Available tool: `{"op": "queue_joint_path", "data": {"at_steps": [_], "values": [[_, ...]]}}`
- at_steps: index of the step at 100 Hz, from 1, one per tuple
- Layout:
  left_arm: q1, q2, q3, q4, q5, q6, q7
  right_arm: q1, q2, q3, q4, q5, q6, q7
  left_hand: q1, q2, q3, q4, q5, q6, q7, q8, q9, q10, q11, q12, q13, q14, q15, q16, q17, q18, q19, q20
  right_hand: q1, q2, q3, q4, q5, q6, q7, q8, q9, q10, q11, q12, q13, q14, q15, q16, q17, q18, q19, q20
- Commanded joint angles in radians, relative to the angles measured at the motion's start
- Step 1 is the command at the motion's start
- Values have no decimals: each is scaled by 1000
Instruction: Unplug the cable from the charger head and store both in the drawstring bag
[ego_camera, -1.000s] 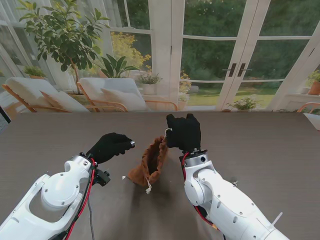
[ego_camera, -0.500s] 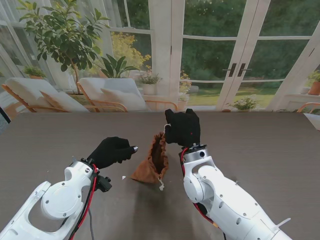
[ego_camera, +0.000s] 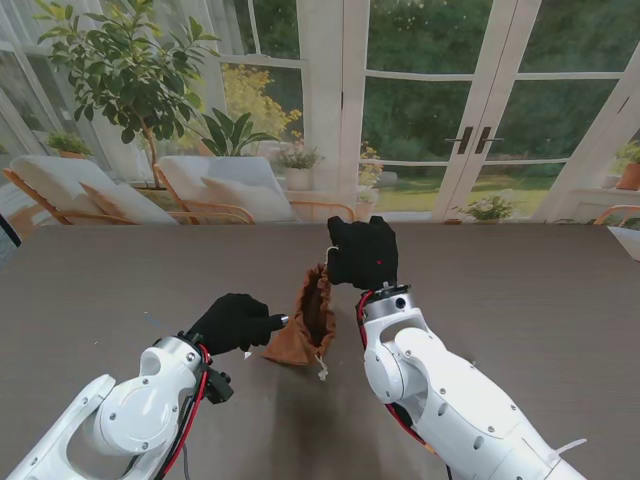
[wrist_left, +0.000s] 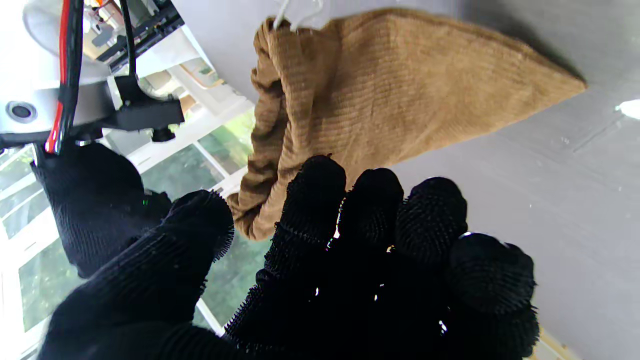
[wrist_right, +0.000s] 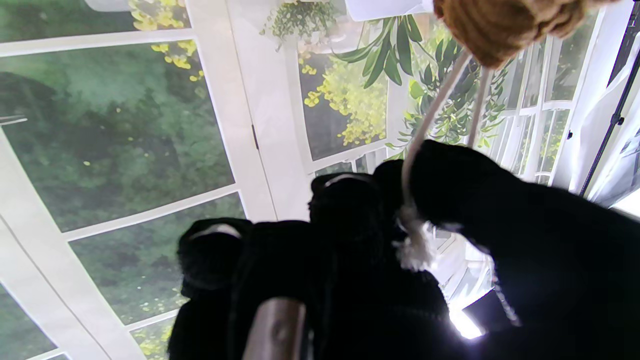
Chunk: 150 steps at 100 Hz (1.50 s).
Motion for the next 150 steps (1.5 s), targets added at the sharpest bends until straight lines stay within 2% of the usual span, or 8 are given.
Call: {"op": "queue_joint_path", "data": {"at_steps": [1,30,69,99,105,118,135,150], "values": [[-3,-2,15,-3,-7,16,-36,2,-2,-1,-17,0,2,18,-38,-25,-35,6,62,-5,-41,-25,43,5,-28,-31,54,36,-20,-17,32,8,67,-10,56,23,130,37,-10,153,89,73,122,42,66,-4,-1,-231,43,13,458,-40,76,27],[-29,6,54,20,-4,72,-77,-13,9,20,-79,1,9,91,-58,-9,-109,8,85,-8,-180,-73,19,7,-79,-69,28,21,-51,-23,21,-16,66,-17,57,25,124,49,-4,141,73,84,122,42,64,1,-1,-235,46,14,460,-43,85,30],[-56,8,81,69,3,61,-83,-39,26,58,-185,23,36,236,-62,-56,-120,12,-148,47,-365,-134,-254,39,-125,-85,-204,1,-106,23,-154,-117,-33,17,62,19,122,52,11,131,48,95,122,47,63,11,-1,-241,53,19,461,-48,92,32],[-57,3,84,106,36,-14,-43,-51,31,83,-244,34,75,293,-4,-168,88,-3,-336,-17,-197,-68,-346,-8,-108,-82,-302,-39,-167,10,-281,-175,-114,61,67,18,121,51,14,132,40,103,122,54,62,14,-1,-233,55,20,461,-45,93,33],[-57,-2,83,118,24,-38,-24,-53,31,85,-252,33,82,297,44,-203,82,-51,-347,-43,-150,-51,-350,-15,-109,-83,-321,-35,-205,-3,-328,-177,-153,54,70,18,121,52,16,138,36,104,122,56,62,14,-2,-230,56,20,461,-43,94,33],[-52,-5,74,134,13,-91,-4,-53,34,84,-270,29,107,322,98,-232,69,-75,-349,-89,-135,-80,-360,-25,-141,-110,-346,-37,-251,-18,-375,-189,-184,45,73,15,122,53,19,141,32,107,123,60,63,15,-2,-230,58,21,462,-41,96,33],[-45,-4,64,136,-27,-118,-17,-49,38,80,-290,21,132,356,-11,-201,133,-12,-317,-80,-300,-169,-369,-14,-187,-156,-372,-24,-301,-28,-415,-188,-207,45,76,13,121,54,21,146,28,110,123,63,64,16,-2,-232,58,21,462,-39,98,34],[-49,-4,68,140,-48,-125,-23,-52,41,79,-309,16,147,383,-74,-219,124,-13,-340,-40,-396,-214,-405,-8,-214,-167,-409,-19,-343,-40,-452,-195,-225,44,78,12,121,54,24,150,23,115,123,64,65,16,-2,-234,59,22,462,-40,100,34]]}}
